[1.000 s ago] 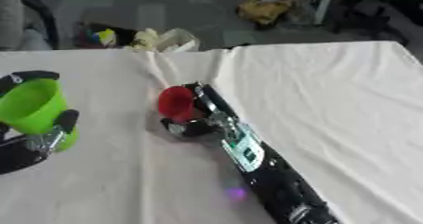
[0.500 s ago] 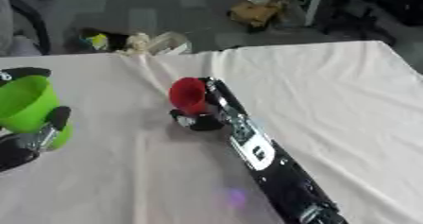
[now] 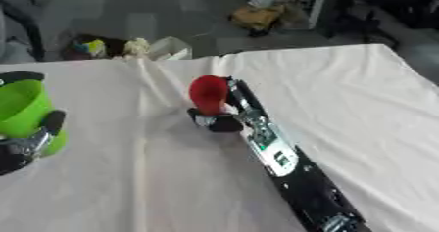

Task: Pour the contents of one cup into another cup.

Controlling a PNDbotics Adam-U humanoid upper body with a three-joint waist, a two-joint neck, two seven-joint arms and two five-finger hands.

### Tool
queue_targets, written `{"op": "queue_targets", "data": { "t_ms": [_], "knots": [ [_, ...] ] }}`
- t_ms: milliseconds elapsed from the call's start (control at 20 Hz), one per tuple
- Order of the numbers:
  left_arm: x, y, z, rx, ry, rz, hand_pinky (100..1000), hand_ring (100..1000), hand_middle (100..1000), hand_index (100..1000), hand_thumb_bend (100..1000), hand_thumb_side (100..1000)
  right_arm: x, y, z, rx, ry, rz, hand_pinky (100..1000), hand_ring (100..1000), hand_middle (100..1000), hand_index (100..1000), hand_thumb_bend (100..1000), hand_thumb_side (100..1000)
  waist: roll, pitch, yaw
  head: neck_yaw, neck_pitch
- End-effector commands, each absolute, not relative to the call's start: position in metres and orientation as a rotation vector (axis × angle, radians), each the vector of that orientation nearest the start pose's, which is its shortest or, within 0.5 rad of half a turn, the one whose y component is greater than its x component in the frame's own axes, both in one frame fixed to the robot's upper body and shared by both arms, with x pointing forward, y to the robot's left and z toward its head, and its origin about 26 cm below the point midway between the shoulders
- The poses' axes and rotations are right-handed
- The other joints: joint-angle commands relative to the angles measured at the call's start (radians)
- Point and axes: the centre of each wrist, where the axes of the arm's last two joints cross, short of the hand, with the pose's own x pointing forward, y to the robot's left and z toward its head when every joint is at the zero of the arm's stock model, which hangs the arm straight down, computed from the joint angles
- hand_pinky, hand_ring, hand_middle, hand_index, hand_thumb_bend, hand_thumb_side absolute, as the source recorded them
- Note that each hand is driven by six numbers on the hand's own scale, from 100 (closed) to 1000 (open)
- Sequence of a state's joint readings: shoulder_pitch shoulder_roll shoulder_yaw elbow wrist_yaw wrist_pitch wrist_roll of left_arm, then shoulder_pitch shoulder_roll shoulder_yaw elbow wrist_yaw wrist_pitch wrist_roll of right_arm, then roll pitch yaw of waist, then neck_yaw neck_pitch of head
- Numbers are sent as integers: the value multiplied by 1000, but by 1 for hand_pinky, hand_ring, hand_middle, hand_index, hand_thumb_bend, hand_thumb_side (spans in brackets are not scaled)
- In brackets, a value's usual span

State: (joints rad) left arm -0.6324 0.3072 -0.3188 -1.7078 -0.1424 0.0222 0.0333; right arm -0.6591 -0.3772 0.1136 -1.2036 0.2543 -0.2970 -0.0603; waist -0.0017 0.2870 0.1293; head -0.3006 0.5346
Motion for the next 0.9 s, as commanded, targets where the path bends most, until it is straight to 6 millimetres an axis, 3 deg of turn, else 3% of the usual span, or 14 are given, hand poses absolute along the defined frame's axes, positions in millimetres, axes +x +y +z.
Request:
{"op": "queue_targets", "data": {
  "t_ms": [50, 500, 900],
  "knots": [
    [352, 171, 222, 163, -2252, -814, 411, 255, 471, 768, 100, 242, 426, -274, 149, -448, -2123, 712, 507, 693, 186, 376, 100, 100, 5, -29, -2, 1, -1],
    [339, 189, 233, 255, -2196, -983, 410, 249, 472, 768, 100, 220, 416, -254, 133, -380, -2067, 863, 508, 703, 171, 370, 100, 100, 19, -45, -3, -6, 4],
    [334, 194, 242, 319, -2170, -1100, 407, 247, 474, 768, 100, 204, 412, -220, 118, -253, -2022, 1032, 510, 711, 161, 367, 100, 100, 30, -53, -7, -17, 9]
  ]
}}
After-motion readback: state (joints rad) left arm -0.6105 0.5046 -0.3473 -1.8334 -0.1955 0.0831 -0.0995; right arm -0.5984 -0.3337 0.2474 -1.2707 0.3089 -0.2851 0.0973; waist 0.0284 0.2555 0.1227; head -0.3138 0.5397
